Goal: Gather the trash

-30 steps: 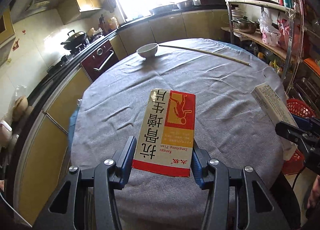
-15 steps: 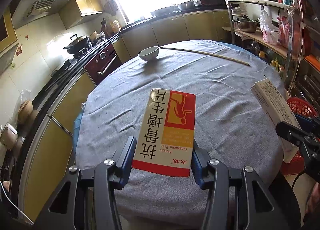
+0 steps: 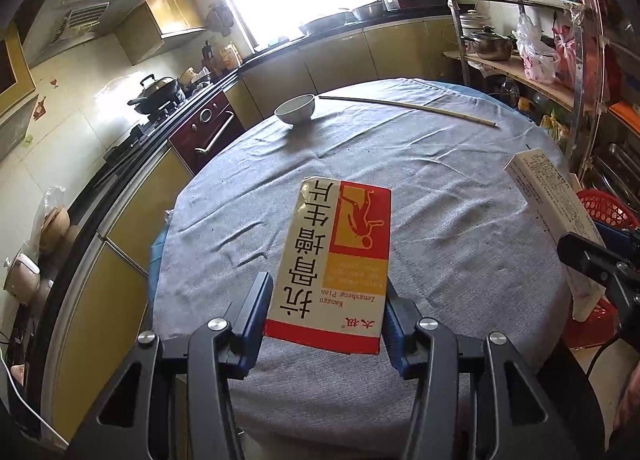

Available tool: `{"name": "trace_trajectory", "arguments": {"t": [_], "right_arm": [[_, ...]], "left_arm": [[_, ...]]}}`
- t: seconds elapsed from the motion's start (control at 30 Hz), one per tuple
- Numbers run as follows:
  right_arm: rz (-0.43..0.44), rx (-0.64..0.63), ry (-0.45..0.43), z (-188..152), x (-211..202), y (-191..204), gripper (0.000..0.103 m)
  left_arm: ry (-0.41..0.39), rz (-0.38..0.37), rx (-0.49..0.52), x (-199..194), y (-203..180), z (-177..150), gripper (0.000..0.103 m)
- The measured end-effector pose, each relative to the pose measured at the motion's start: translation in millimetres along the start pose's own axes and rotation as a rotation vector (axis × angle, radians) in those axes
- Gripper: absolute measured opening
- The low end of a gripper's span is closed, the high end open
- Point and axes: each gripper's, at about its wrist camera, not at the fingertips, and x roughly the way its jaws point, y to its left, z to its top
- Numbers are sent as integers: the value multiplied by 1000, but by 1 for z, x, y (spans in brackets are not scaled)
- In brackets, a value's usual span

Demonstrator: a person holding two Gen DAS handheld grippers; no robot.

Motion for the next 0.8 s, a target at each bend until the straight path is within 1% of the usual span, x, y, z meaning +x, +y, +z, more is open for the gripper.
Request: {"name": "trace_trajectory", "arguments": {"t": [0.33,0.8], "right_arm": [[18,-5,-4,-1,0,6,47],[28,-19,-2,-5,3,10,47]], "left_arm": [[-10,9,-8,-4,1,-1,52],[-2,11,-19,-2,4,-3,52]]}}
